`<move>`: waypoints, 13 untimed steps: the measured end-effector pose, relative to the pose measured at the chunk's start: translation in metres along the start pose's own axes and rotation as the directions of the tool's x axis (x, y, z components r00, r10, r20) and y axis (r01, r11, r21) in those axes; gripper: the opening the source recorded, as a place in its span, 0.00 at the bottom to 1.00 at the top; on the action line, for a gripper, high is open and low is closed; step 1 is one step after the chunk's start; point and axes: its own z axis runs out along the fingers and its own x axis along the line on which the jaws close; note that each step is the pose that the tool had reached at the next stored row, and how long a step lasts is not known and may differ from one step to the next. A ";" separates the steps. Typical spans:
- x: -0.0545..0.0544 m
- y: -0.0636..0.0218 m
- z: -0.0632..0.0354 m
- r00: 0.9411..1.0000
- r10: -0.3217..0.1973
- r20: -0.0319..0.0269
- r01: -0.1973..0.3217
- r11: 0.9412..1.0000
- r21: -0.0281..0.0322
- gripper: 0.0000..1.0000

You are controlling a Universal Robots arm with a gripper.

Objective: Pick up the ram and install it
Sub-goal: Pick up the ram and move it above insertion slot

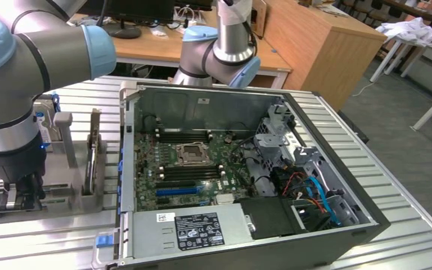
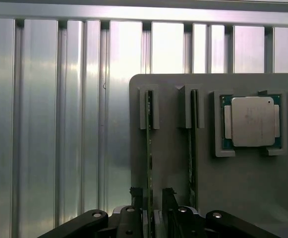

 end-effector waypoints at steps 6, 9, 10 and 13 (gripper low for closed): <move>0.000 0.0000 0.0001 1.000 0.000 0.000 0.000 1.000 0.000 0.30; 0.000 0.0000 0.0000 1.000 0.000 0.000 0.000 1.000 0.000 0.30; 0.000 0.0000 -0.0004 1.000 0.000 0.000 0.000 1.000 0.000 0.30; 0.000 0.0001 -0.0031 1.000 0.000 0.000 0.000 1.000 0.000 0.30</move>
